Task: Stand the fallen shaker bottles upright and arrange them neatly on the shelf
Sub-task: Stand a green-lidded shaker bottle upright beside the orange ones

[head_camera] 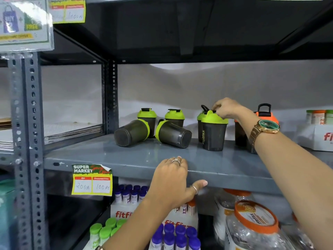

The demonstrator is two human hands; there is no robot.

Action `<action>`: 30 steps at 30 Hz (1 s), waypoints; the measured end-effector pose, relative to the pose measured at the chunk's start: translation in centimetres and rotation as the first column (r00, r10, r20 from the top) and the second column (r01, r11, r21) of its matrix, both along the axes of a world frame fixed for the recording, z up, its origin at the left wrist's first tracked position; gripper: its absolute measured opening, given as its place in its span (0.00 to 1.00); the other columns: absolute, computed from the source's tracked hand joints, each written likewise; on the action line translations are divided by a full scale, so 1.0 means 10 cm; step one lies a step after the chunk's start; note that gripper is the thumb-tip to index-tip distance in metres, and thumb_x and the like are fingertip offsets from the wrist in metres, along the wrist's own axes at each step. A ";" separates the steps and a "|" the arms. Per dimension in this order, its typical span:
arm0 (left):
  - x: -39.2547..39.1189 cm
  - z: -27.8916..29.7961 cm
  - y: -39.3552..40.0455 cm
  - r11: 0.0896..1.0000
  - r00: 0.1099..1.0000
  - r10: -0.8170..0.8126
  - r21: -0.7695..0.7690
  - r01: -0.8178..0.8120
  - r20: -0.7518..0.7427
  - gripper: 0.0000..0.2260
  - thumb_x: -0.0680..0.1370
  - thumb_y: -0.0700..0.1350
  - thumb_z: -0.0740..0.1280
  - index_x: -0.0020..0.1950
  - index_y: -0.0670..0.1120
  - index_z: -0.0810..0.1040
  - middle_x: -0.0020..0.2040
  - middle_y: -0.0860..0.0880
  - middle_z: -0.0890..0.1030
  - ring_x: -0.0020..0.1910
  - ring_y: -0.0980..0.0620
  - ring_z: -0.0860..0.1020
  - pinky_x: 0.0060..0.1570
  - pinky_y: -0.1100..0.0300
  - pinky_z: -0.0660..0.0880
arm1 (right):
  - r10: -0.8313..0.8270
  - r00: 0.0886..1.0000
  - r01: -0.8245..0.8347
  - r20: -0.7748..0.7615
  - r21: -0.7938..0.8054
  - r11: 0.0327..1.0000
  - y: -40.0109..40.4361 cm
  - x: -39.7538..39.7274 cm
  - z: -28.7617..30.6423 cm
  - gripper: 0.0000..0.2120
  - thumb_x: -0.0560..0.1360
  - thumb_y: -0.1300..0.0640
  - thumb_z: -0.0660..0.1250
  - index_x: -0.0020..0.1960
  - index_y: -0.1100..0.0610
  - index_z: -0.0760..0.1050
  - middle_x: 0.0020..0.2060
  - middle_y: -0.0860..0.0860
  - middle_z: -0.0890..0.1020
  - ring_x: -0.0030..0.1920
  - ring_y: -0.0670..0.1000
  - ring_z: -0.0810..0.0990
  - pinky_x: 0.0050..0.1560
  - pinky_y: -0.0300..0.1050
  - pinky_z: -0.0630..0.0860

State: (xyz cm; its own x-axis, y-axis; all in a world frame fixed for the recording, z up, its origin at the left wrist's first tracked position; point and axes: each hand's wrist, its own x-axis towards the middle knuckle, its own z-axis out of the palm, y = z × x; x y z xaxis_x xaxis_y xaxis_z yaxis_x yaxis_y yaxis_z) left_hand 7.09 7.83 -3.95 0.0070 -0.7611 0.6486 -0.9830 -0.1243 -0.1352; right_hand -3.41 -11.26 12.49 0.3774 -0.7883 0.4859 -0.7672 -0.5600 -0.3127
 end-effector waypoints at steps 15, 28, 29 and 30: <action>0.01 0.00 -0.02 1.000 1.000 0.003 0.001 -0.003 0.013 0.33 0.74 0.66 0.52 0.63 0.39 0.67 0.63 0.40 0.74 0.63 0.44 0.70 0.63 0.53 0.64 | -0.112 0.990 0.132 0.083 -0.298 0.946 -0.07 0.20 -0.30 0.27 0.70 0.47 0.70 0.60 0.65 0.73 0.58 0.63 0.75 0.60 0.62 0.72 0.55 0.50 0.72; 0.03 -0.03 -0.03 1.000 1.000 0.003 -0.002 -0.003 0.014 0.35 0.73 0.67 0.51 0.66 0.40 0.66 0.65 0.41 0.74 0.64 0.44 0.70 0.64 0.54 0.64 | 0.121 0.987 -0.126 0.102 0.046 0.991 -0.20 -0.13 -0.15 0.31 0.72 0.60 0.70 0.72 0.59 0.63 0.70 0.57 0.70 0.69 0.60 0.67 0.66 0.48 0.65; 0.03 -0.03 -0.03 1.000 1.000 0.005 0.002 -0.005 0.013 0.35 0.73 0.67 0.51 0.66 0.40 0.66 0.65 0.41 0.74 0.65 0.44 0.70 0.65 0.54 0.63 | 0.133 0.984 -0.141 0.120 0.064 0.988 -0.20 -0.14 -0.17 0.29 0.72 0.60 0.70 0.71 0.58 0.64 0.69 0.57 0.72 0.68 0.60 0.68 0.65 0.47 0.66; 0.03 -0.03 -0.03 1.000 1.000 0.006 0.005 -0.006 0.011 0.35 0.73 0.67 0.51 0.66 0.40 0.66 0.65 0.41 0.73 0.65 0.44 0.69 0.65 0.54 0.63 | 0.138 0.981 -0.150 0.135 0.081 0.985 -0.19 -0.15 -0.19 0.28 0.72 0.60 0.70 0.70 0.58 0.65 0.67 0.58 0.73 0.67 0.60 0.70 0.63 0.47 0.67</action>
